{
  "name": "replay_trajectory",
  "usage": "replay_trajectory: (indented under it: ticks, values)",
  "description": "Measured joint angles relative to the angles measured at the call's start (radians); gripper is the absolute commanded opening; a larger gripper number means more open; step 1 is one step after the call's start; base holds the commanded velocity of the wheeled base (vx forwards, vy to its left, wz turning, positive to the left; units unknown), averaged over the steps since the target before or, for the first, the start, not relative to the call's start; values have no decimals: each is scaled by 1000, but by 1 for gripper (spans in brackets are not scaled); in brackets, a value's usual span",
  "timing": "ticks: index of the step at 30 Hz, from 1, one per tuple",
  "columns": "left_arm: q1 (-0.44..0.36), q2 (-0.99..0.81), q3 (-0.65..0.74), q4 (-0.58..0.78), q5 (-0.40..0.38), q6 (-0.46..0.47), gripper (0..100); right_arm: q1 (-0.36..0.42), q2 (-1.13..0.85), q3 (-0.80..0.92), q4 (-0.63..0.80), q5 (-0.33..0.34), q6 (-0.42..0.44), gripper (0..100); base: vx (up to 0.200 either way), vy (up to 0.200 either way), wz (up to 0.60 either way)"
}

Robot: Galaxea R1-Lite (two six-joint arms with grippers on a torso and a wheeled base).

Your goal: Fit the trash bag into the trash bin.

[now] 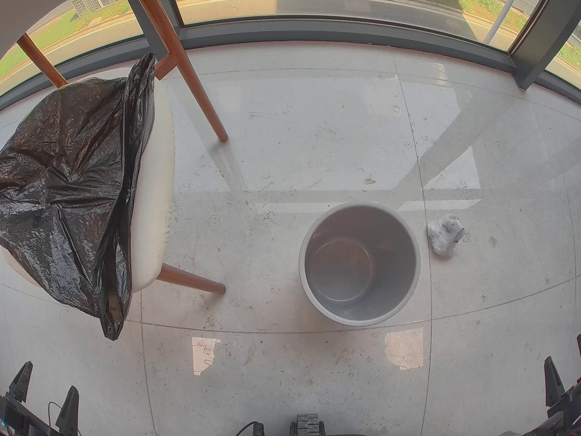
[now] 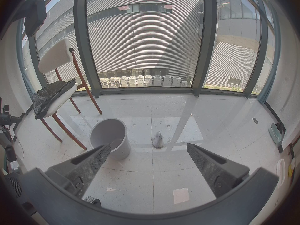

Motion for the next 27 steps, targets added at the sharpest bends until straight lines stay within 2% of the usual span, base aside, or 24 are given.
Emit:
replay_trajectory:
  ticks: [18,27]
  values:
    - [0,0,0,-17,-3,4,100,0,0,0,0,0,5,100,0,0,0]
    - [0,0,0,-161,-5,4,100,0,0,0,0,-1,7,100,0,0,0]
